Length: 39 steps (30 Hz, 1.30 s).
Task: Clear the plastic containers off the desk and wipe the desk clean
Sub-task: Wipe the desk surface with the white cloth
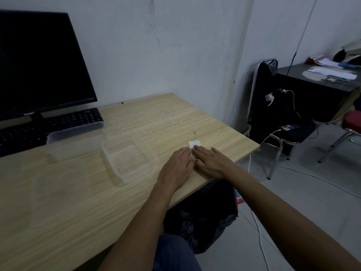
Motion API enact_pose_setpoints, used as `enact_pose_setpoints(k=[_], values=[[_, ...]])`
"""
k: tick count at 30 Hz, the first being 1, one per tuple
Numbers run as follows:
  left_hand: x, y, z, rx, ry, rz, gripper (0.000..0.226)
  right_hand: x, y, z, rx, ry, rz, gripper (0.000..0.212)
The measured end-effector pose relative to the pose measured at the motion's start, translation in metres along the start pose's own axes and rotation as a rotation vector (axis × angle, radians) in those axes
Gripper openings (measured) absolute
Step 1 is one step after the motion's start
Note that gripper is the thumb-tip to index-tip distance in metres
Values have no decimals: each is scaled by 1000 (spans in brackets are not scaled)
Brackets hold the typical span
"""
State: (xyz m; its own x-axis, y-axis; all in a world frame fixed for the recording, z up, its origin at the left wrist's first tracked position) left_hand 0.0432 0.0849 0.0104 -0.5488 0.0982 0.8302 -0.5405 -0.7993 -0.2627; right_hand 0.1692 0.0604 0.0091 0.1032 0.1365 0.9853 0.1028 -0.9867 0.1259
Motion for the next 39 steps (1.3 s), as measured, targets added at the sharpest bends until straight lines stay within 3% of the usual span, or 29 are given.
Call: enact_pose_setpoints(k=[12,18,29,39], values=[[-2,-6,-8,61,0,15,45,8,-49,0,-28,41,-54,54],[-4,-6,-9,75,-11,0,48,5,-29,1,40,79,-39,55],[-9,-7,-9,36,-77,13,49,16,-39,70,-90,0,-46,54],[-12,-9,-12,72,10,3,50,14,-72,31,110,-6,-35,53]])
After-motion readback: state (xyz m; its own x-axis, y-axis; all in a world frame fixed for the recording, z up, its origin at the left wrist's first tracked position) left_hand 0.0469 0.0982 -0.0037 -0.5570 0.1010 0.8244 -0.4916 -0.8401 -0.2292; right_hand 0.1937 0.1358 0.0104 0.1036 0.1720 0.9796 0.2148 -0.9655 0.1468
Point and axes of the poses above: each hand's wrist, its own y-axis away from the middle knuckle, its own x-axis out of the back of the hand, z = x × y, the point moved 5 cm from there along -y, towards the middle knuckle, and after that the axes turned 1 degree about x, right-handed, at the moved point
